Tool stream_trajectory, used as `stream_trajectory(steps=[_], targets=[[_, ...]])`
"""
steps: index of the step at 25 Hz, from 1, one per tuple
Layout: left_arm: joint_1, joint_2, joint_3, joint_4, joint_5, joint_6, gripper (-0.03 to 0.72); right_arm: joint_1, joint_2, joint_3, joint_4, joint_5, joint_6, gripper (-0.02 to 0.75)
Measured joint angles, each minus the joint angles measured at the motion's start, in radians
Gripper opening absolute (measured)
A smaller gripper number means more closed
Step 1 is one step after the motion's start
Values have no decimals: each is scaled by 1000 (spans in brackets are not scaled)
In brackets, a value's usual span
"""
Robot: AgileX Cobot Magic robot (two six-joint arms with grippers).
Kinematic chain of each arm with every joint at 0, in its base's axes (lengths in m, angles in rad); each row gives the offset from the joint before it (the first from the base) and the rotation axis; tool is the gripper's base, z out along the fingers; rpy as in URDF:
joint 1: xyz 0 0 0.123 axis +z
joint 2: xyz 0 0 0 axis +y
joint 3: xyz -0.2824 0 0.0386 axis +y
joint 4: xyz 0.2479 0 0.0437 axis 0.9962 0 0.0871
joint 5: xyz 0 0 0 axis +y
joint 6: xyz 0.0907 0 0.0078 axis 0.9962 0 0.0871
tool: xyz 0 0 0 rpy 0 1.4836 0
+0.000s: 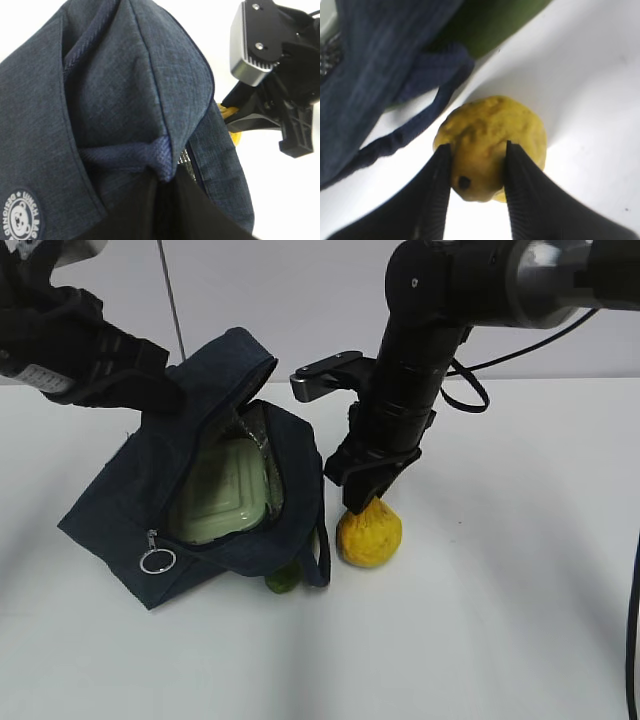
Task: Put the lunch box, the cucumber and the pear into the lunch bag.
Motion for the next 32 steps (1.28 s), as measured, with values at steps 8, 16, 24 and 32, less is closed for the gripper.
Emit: stream_trajectory(steps=[8,16,24,32], targets=[[0,0,0,0,1,0,3,0,-74,7,-32,22,19,260],[0,0,0,0,2,0,3,0,-162,7,-26,45,27,257],[0,0,0,0,2,0,3,0,-222,7,141,45,18,257],[0,0,0,1,2,0,3,0,-224,-16,300,31,-10,256]])
